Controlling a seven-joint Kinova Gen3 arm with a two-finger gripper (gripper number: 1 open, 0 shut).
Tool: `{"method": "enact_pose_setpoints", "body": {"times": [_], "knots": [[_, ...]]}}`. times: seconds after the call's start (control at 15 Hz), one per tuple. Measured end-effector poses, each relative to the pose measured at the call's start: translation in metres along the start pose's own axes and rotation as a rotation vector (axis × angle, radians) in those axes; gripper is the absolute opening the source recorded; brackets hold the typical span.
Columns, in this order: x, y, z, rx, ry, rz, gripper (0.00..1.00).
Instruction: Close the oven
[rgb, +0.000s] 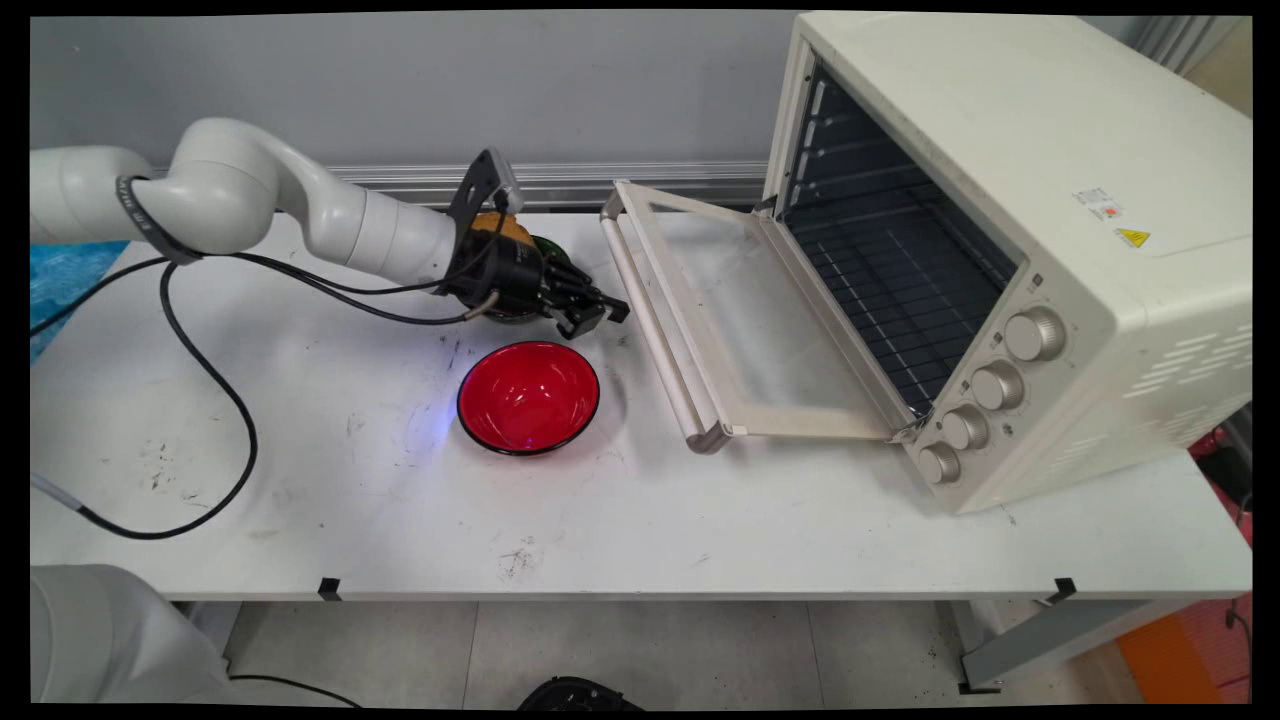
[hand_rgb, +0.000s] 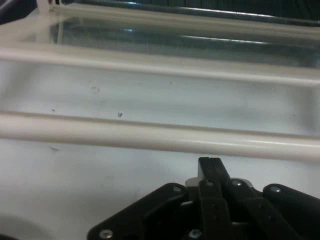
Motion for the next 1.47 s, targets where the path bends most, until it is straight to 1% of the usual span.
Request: {"method": "enact_pose_setpoints", "body": {"times": [0.33, 0.67, 1.47], "knots": [[0.0016, 0.0037, 0.0029, -0.01, 0.011, -0.003, 0.0], [-0.0003, 0.0066, 0.0032, -0.022, 0.008, -0.007, 0.0], [-0.0029, 0.0056, 0.0105, -0.034, 0.008, -0.011, 0.0]]}}
